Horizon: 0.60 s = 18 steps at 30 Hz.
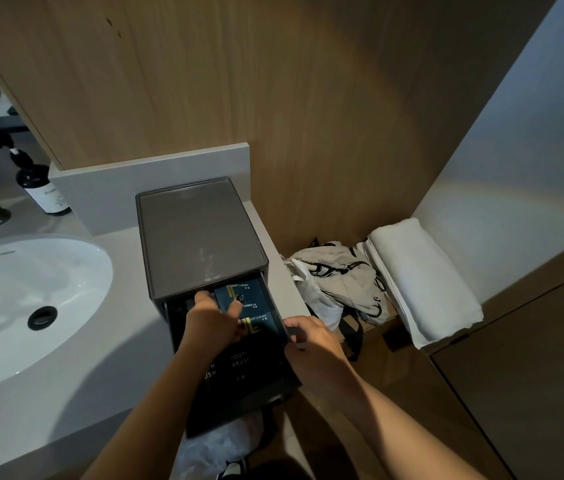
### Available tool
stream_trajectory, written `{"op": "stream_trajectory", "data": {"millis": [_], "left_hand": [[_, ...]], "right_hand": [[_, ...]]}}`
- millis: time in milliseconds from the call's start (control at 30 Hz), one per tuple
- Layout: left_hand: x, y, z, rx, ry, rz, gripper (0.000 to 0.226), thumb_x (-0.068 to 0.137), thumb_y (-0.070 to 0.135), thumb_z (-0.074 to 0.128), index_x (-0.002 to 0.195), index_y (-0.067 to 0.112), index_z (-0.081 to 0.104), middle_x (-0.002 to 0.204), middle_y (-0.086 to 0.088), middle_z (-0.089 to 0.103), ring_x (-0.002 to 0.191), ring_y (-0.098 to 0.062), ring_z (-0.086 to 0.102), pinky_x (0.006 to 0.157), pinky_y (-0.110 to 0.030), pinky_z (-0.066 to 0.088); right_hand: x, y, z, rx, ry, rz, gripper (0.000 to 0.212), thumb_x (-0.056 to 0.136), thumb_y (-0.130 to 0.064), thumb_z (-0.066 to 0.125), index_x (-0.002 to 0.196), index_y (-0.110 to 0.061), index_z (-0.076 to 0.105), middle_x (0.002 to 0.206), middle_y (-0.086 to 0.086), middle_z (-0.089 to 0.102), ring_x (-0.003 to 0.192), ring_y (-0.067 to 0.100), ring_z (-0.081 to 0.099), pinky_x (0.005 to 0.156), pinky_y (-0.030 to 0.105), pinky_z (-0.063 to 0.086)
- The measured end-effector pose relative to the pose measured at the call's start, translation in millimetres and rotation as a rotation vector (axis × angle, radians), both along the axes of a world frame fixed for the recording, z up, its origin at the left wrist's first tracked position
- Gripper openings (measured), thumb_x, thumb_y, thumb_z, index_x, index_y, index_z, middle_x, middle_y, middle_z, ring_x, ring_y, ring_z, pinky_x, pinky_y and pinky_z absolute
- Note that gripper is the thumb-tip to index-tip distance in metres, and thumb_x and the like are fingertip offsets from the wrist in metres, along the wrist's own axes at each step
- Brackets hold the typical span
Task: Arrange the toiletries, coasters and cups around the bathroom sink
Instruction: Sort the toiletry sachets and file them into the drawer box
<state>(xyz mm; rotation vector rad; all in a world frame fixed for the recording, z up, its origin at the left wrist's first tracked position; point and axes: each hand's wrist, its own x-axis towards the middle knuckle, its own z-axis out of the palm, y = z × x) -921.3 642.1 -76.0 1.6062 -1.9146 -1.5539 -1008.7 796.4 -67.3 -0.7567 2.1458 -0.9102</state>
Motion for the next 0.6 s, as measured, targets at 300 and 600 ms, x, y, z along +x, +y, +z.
{"op": "stream_trajectory", "data": {"millis": [300,600], "left_hand": [[22,4,-11,-0.589,-0.293,-0.514,0.056,0.091,0.029,0.058,0.141,0.009,0.043,0.147,-0.012,0.042,0.138,-0.028,0.038,0.106,-0.038,0.039],[11,0,-29,-0.740,-0.274,-0.540,0.056,0.087,0.020,0.067,0.138,0.006,0.049,0.138,-0.027,0.049,0.130,-0.041,0.045,0.106,-0.049,0.038]], "right_hand": [[4,1,-7,-0.017,-0.008,-0.001,0.044,0.076,-0.016,0.049,0.118,-0.023,0.061,0.114,-0.003,0.060,0.106,0.014,0.057,0.094,0.040,0.050],[2,-2,-8,-0.002,0.031,0.026,0.036,0.084,-0.013,0.048,0.117,-0.025,0.059,0.116,-0.004,0.059,0.106,0.013,0.055,0.093,0.038,0.050]]}}
